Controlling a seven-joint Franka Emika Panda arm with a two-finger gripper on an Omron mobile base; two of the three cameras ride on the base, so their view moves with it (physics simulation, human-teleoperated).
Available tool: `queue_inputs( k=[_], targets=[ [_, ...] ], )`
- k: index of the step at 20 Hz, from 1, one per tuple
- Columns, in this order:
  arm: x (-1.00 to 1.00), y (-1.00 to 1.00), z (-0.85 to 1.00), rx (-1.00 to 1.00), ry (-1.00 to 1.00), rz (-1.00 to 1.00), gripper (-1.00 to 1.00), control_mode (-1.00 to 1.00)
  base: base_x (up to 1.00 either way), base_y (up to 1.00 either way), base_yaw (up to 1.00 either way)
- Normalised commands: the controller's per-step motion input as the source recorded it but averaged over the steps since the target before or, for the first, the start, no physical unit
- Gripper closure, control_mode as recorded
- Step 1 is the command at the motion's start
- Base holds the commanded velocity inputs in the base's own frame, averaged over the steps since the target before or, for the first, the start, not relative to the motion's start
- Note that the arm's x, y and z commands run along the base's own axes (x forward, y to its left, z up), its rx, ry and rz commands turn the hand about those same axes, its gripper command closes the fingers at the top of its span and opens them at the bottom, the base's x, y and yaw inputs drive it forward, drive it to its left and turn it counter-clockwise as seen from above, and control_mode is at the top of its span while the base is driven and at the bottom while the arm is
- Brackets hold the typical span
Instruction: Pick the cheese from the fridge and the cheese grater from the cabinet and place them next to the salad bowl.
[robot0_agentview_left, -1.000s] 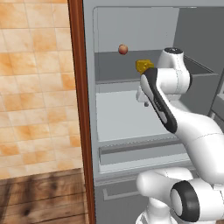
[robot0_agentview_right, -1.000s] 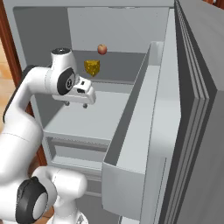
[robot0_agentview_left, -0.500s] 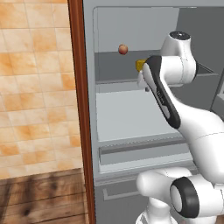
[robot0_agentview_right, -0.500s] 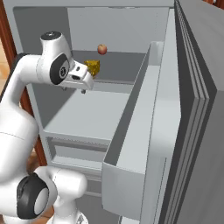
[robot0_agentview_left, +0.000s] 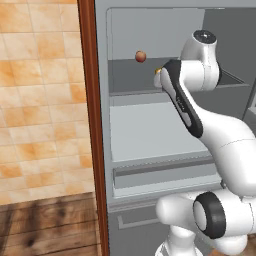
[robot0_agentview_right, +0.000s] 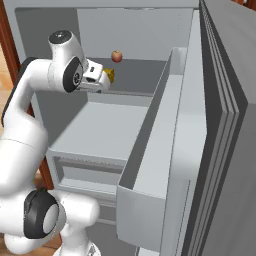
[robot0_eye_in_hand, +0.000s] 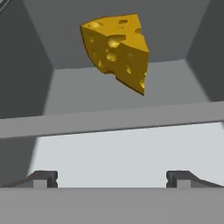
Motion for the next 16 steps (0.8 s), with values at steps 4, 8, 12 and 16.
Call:
queue_inputs(
  k=[4,8,12,16],
  targets=[
    [0.22,-0.14,0.15,0.0,-0.01,0.0,-1.0,-1.0,0.0,0.0,0.0],
    [0.0,-0.31,0.16,0.0,-0.06,-0.01,-1.0,-1.0,0.0,0.0,0.0],
    [0.0,-0.05,0.07,0.0,-0.06,-0.03,-1.0,-1.0,0.0,0.0,0.0],
    [0.03,0.03,0.0,0.0,-0.13,0.0,-1.0,-1.0,0.0,0.0,0.0]
  ],
)
